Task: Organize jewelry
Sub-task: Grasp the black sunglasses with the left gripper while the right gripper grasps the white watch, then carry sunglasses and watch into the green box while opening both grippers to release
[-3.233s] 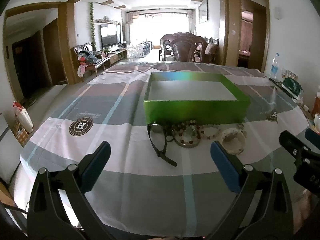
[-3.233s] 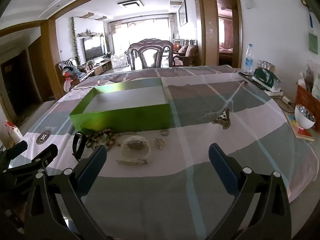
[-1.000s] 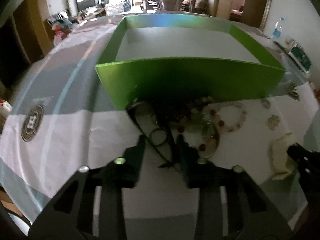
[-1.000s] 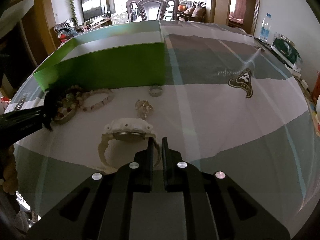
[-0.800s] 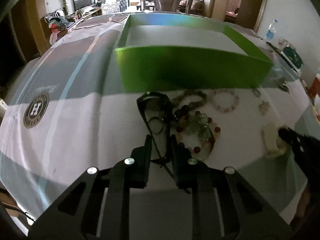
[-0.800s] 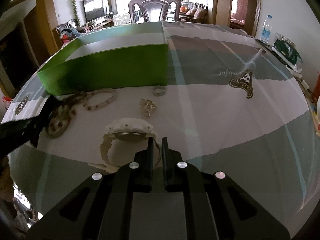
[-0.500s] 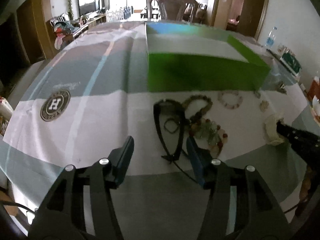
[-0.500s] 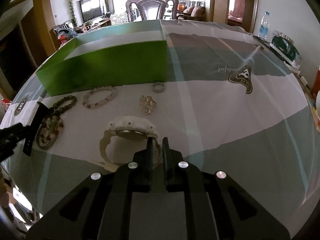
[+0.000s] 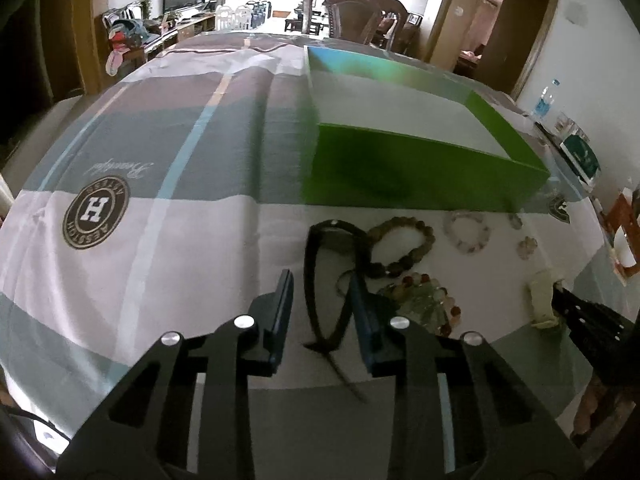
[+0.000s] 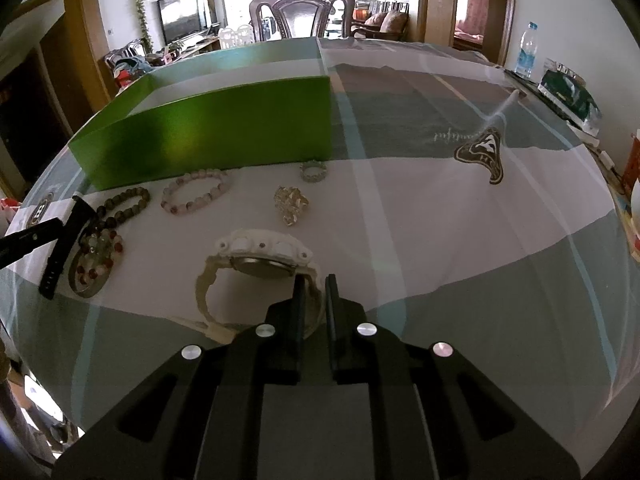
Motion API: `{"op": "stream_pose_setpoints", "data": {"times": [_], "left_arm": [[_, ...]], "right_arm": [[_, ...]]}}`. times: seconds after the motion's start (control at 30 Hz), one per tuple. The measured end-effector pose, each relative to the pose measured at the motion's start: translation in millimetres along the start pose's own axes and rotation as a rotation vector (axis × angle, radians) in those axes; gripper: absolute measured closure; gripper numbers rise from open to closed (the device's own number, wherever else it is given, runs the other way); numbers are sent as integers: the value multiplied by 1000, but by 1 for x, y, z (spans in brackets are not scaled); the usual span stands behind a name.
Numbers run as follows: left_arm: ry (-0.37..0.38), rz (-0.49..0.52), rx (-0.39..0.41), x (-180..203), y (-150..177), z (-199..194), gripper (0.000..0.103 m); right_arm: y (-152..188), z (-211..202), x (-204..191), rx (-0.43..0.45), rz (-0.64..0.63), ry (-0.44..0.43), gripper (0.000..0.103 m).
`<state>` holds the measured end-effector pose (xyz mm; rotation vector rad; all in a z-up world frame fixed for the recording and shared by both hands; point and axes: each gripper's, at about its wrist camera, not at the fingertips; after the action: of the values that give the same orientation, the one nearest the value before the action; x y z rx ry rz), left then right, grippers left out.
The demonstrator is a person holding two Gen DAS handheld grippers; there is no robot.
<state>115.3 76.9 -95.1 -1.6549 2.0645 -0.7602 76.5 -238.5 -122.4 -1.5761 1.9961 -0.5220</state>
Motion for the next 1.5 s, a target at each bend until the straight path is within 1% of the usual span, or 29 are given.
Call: {"op": "stream_pose_setpoints", "data": {"times": [0.07,0.2,0.3,0.4,0.43,0.47,0.5,0.53,0.6,0.7,0.8,0.87,1.07,1.2,1.27,1.3,1.37,1.47,1.5], "left_arm": [[26,-24,9,-8,1,-4,74],[-26,-37,-5,-14,2,-2,74],[-16,-37,-19,-13,3,3,74],[-23,-20,-36,-8,2,8,74],[-27,-8,-43,-6,0,12,75],[-28,1,-52,-4,-2,17,79],[-28,4,-67,-3,-3,22,89],[-27,6,-78,-2,-2,26,96],[-47,8,-81,-1,-2,29,101],[-44,5,-71,1,0,25,101],[-55,3,-37,1,0,10,101],[-48,-4,0,-1,-3,-4,101],[-20,5,87,4,-24,-37,101],[-25,19,122,11,-53,-40,101],[-22,20,135,14,-71,-36,101],[-23,21,135,15,-79,-32,101],[-50,29,128,22,-96,-20,101],[-63,44,105,31,-115,1,101],[-63,42,96,33,-119,8,101]], "right_arm": [[0,0,-1,3,-2,5,93],[2,1,-2,6,-5,8,93],[2,1,-3,6,-6,9,93],[2,1,-3,10,-10,15,93],[3,1,-4,12,-12,18,93],[3,1,-4,14,-14,18,93],[3,0,-4,15,-15,18,93],[3,0,-4,17,-16,18,93],[3,0,-4,18,-22,15,93],[2,-4,-4,25,-25,-9,94],[1,-13,-6,46,-26,-21,95],[-3,-18,-8,59,-27,-31,95],[-29,-40,-15,116,-27,-97,95],[-65,-51,-31,194,-42,-120,95],[-83,-50,-38,214,-43,-122,95],[-96,-46,-42,213,-38,-132,95],[-114,-35,-50,200,-23,-143,95],[-135,-7,-65,174,-38,-107,95],[-139,6,-70,151,-42,-93,95]]}}
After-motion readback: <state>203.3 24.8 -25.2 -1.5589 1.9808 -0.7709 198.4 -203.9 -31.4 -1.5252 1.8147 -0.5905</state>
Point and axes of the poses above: each gripper's, at about its wrist camera, not at the fingertips, and z roughly the way its jaws point, x to its right, y to its underside, and after that the axes turned 12 degrees about z, right-handed
